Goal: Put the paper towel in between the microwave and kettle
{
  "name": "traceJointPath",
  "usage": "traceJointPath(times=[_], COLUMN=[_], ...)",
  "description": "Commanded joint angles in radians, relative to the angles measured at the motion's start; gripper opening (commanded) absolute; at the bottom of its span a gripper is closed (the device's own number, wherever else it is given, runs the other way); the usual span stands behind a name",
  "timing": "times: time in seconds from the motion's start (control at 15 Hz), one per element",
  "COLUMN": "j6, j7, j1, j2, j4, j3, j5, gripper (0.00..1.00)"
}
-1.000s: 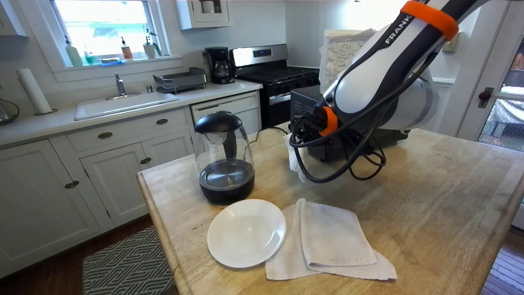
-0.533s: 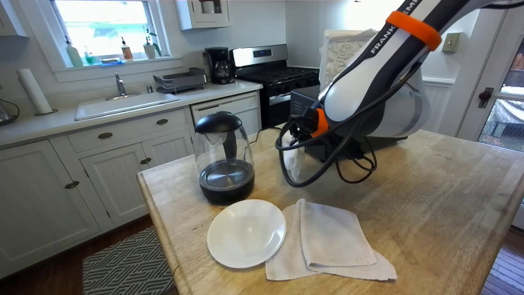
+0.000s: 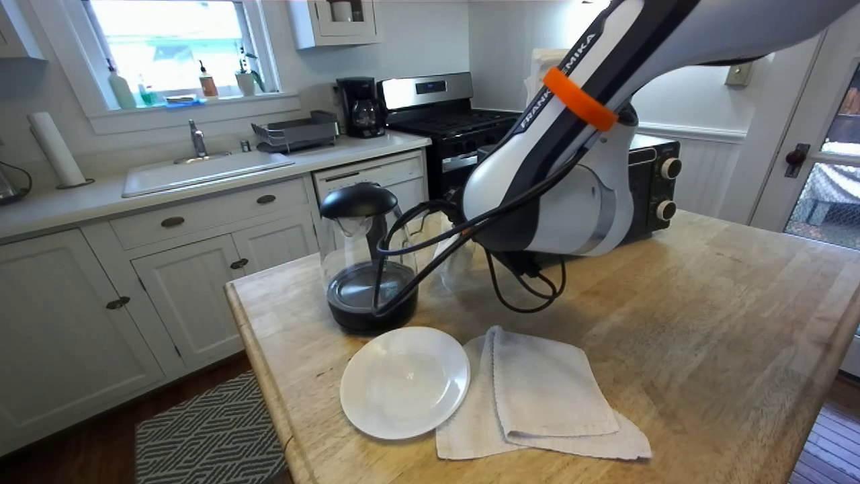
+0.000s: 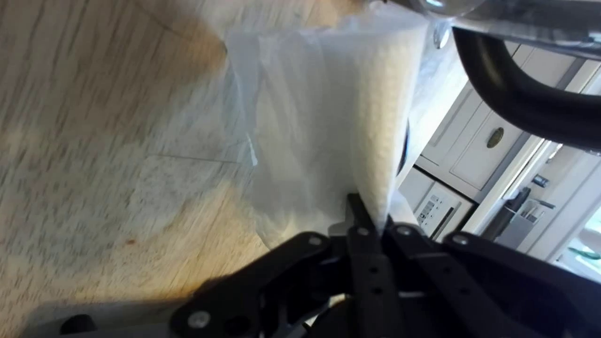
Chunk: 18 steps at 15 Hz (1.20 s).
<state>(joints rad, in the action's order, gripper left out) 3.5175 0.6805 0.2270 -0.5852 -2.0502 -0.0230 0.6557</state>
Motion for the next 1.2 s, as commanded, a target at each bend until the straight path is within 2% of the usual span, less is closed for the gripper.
traceJointPath(times=[0.0, 0.07, 0.13, 0.27, 0.47, 0.73, 0.8, 0.93, 1.13], j6=[0.012, 0.013, 0.01, -0.002, -0.049, -0.159, -0.209, -0.324, -0.506], j7=[-0.004, 0.0, 0.002, -0.003, -0.02, -0.02, -0.029, -0.036, -0.005], j1=[0.105, 0.123, 0.139, 0.178, 0.239, 0.296, 0.337, 0.383, 0.53], j2=[-0.084, -0.098, -0.108, -0.12, -0.12, -0.082, -0.063, -0.009, 0.048], j4=[0.113, 0.133, 0.146, 0.167, 0.179, 0.161, 0.135, 0.084, 0.008], j3=[0.105, 0.126, 0.144, 0.191, 0.273, 0.356, 0.41, 0.485, 0.711], j5=[0.11, 0.132, 0.149, 0.191, 0.257, 0.273, 0.279, 0.234, 0.14], gripper=[0.0, 0.27, 0.29, 0.4, 0.62, 0.89, 0.97, 1.0, 1.0])
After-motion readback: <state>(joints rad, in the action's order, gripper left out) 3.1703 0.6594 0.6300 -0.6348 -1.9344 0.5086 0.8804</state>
